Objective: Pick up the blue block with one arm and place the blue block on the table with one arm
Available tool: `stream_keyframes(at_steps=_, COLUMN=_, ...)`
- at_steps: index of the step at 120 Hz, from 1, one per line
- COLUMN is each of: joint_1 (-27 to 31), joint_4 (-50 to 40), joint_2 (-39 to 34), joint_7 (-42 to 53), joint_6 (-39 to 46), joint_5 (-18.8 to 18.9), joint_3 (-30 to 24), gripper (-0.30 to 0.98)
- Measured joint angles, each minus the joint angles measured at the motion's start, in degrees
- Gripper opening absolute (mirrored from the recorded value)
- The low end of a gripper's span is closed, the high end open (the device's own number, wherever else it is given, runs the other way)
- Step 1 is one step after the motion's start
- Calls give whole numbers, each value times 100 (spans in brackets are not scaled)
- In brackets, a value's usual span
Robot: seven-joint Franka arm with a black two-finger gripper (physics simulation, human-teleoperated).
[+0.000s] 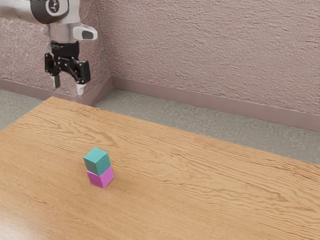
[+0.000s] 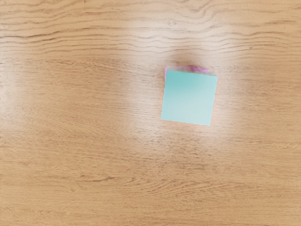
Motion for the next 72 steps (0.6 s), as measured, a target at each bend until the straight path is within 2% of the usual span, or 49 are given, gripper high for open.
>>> stream_keyframes(at_steps=18, joint_1=-86, joint_4=-154, joint_2=10, joint_7=40, joint_6=820, joint_5=13, joint_3=81, gripper=69)
stream_keyframes(at_steps=31, joint_1=-150, joint_4=-1614, joint_2=-594, joint_7=-14, joint_6=1530, joint_5=26, joint_3=95, gripper=69)
stream_keyframes(at_steps=42, joint_1=-74, joint_4=-2759, joint_2=-731, joint_7=-50, joint_6=2391, joint_5=-30, joint_3=103, gripper=69)
stream_keyframes(at_steps=72, joint_1=-3, joint_4=-3600, joint_2=-634, joint_7=-133, joint_6=3777, joint_5=-201, joint_3=106, gripper=69)
